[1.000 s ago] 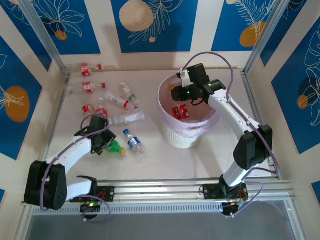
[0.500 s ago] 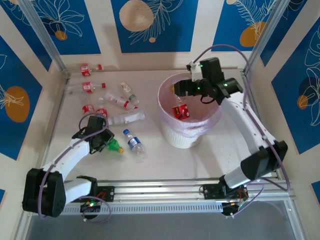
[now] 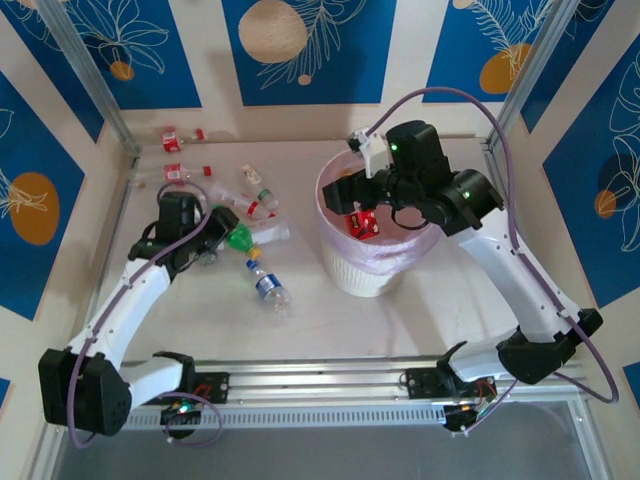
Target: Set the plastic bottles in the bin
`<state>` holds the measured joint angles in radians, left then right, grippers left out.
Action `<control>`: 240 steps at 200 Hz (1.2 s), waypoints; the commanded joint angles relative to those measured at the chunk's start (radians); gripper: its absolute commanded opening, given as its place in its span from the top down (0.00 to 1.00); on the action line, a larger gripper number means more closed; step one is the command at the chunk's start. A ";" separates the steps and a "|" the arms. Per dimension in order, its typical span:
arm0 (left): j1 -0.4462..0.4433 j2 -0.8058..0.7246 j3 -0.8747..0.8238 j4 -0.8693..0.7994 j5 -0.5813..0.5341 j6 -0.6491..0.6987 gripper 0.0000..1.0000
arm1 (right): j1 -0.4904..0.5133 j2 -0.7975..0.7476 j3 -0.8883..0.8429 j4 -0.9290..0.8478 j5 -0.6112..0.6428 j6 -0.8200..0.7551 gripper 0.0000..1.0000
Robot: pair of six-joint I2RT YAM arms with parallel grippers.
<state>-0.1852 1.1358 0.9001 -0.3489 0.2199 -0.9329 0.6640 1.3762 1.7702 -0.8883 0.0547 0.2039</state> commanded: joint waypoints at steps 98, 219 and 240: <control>0.007 -0.040 0.035 0.428 0.349 -0.196 0.80 | 0.252 0.351 0.215 0.048 0.067 0.107 0.08; 0.004 -0.024 -0.018 0.568 0.374 -0.317 0.79 | 0.210 0.544 0.311 0.182 -0.050 0.158 0.23; 0.004 -0.021 -0.025 0.571 0.377 -0.319 0.73 | 0.210 0.539 0.299 0.200 -0.038 0.152 0.32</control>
<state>-0.1833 1.1095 0.8886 0.1623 0.5571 -1.2343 0.8764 1.9099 2.0598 -0.7528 0.0284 0.3511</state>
